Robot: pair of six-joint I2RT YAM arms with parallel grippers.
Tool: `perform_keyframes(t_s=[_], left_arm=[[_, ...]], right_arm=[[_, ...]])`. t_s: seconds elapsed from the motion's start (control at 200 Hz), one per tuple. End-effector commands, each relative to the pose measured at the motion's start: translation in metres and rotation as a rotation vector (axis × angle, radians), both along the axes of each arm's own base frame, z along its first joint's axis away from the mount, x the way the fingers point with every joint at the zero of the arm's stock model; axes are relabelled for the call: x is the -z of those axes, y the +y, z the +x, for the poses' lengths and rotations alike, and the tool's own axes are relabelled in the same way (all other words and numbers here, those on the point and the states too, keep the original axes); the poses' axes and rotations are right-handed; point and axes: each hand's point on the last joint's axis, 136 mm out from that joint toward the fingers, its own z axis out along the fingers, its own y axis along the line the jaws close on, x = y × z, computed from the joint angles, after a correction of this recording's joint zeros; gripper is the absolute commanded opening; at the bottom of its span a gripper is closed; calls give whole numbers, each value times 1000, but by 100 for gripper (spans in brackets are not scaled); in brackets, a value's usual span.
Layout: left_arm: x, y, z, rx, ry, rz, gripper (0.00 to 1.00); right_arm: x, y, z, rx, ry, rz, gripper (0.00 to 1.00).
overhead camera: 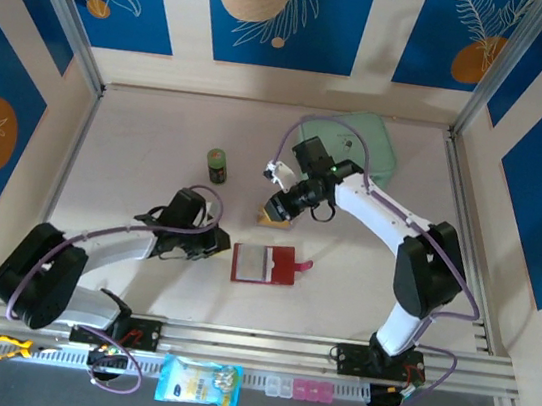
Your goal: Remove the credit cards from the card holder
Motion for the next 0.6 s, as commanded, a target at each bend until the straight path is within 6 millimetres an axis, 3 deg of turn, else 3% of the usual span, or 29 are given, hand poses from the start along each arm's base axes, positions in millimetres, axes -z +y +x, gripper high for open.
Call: perform_keyframes(t_s=[0.0,0.105,0.26,0.595], left_arm=[[-5,-18,-1,59,-16,-26,14],[1,-23,-4,65,4,-24,7],[11,-24,-13,76,27,6,6],[30,-17,-27,69,59,55,4]], right_arm=[[-4,14,-10,190,103,89,28],[2,12,-20,326,164,75,26],[9,7,-35,452,254,59,25],[32,-1,-64,576,376,-2,18]])
